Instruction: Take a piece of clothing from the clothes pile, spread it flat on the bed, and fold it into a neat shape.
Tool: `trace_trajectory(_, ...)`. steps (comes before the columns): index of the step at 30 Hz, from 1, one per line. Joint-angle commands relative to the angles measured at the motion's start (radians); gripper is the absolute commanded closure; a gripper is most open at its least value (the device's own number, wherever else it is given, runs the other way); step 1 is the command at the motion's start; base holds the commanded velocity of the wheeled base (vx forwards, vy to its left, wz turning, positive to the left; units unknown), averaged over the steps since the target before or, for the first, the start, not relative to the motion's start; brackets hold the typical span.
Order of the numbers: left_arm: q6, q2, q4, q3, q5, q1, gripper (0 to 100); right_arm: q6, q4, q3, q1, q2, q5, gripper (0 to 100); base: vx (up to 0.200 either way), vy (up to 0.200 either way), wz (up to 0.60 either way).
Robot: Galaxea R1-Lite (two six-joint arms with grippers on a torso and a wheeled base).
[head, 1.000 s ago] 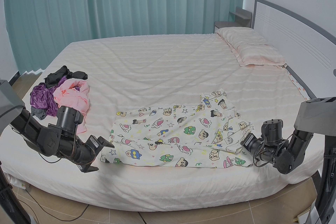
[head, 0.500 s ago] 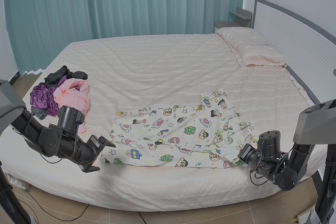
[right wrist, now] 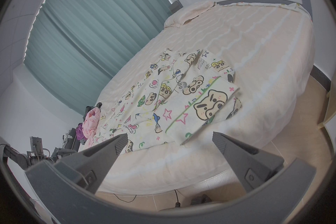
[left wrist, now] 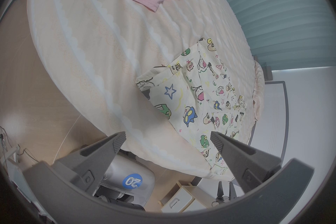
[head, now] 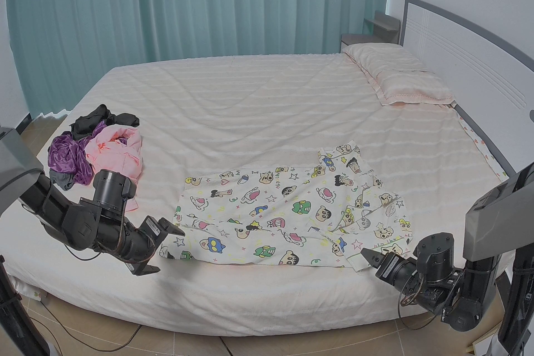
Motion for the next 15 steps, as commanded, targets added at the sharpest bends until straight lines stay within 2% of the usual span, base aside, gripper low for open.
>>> trace_trajectory(1,0.0,0.003,0.0,-0.004,-0.002,-0.023,0,-0.022,-0.004,-0.033,-0.008,-0.017,0.025,0,0.0,0.0,0.0)
trace_trajectory(5,-0.011,-0.006,0.001,-0.007,-0.002,-0.046,0,-0.064,-0.001,-0.102,-0.006,-0.007,0.068,0,0.0,0.0,0.0)
trace_trajectory(10,-0.098,-0.014,-0.037,-0.016,-0.004,-0.041,0,-0.064,0.047,-0.169,-0.031,-0.013,0.097,0,0.0,0.0,0.0)
trace_trajectory(15,-0.109,-0.016,-0.084,-0.007,-0.005,-0.04,0,-0.062,0.044,-0.195,-0.061,-0.02,0.097,0,0.2,0.0,0.0)
